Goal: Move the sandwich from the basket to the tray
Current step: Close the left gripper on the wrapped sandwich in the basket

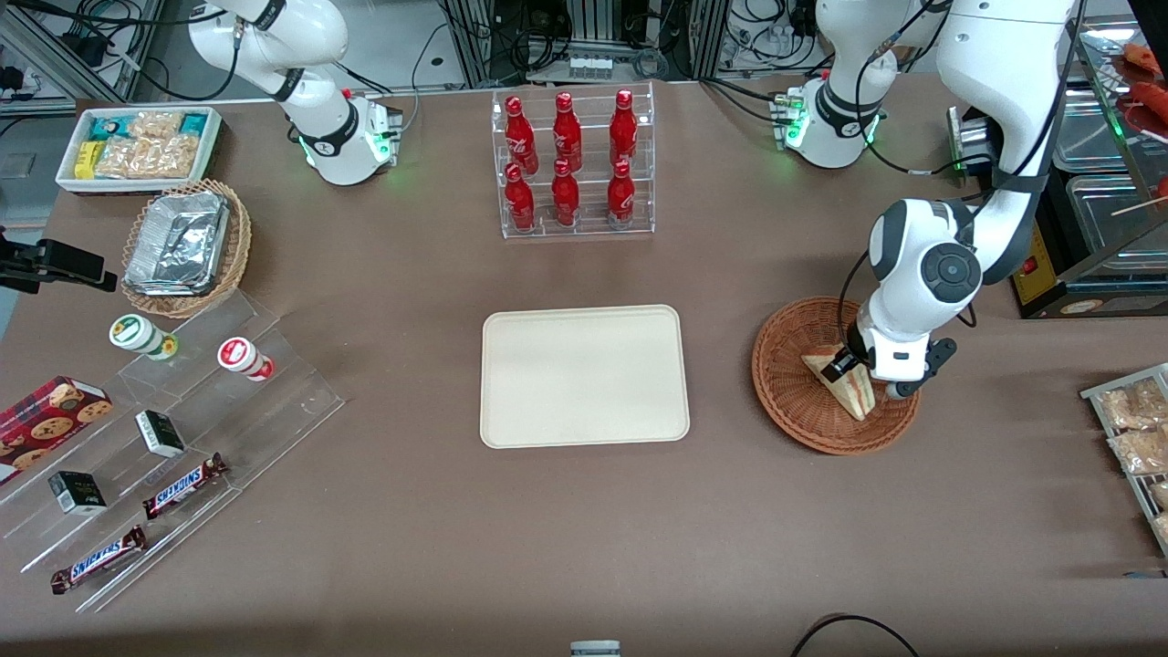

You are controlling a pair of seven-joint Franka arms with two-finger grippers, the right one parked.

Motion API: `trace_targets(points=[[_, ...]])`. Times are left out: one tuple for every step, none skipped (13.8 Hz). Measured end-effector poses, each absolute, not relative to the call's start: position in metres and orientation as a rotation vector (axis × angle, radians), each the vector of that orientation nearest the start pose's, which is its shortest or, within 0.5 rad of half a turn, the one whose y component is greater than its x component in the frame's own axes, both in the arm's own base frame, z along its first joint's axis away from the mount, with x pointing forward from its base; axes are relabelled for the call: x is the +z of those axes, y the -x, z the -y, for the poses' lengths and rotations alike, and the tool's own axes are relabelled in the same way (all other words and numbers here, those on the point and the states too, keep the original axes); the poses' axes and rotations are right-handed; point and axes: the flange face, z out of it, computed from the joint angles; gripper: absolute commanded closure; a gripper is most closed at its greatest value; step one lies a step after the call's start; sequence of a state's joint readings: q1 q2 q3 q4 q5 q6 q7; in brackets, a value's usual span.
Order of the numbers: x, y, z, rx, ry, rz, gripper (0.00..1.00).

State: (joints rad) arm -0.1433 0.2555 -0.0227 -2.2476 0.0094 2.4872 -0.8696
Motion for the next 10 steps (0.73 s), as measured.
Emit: trace_targets(points=[[0.251, -0.534, 0.09, 0.02, 2.946, 1.07, 1.0], [0.253, -0.535, 0.09, 0.015, 2.948, 1.072, 1.0], [0.256, -0.538, 0.09, 0.008, 2.95, 1.075, 1.0], [0.263, -0.543, 0.091, 0.005, 2.951, 1.075, 1.0], [0.276, -0.552, 0.093, 0.02, 2.947, 1.07, 1.0], [0.293, -0.562, 0.097, 0.05, 2.942, 1.052, 1.0], [0.313, -0.572, 0.102, 0.081, 2.944, 1.011, 1.0], [0.331, -0.581, 0.11, 0.102, 2.96, 0.947, 1.0], [0.342, -0.586, 0.121, 0.11, 2.984, 0.878, 1.0], [0.346, -0.59, 0.135, 0.116, 3.011, 0.802, 1.0]])
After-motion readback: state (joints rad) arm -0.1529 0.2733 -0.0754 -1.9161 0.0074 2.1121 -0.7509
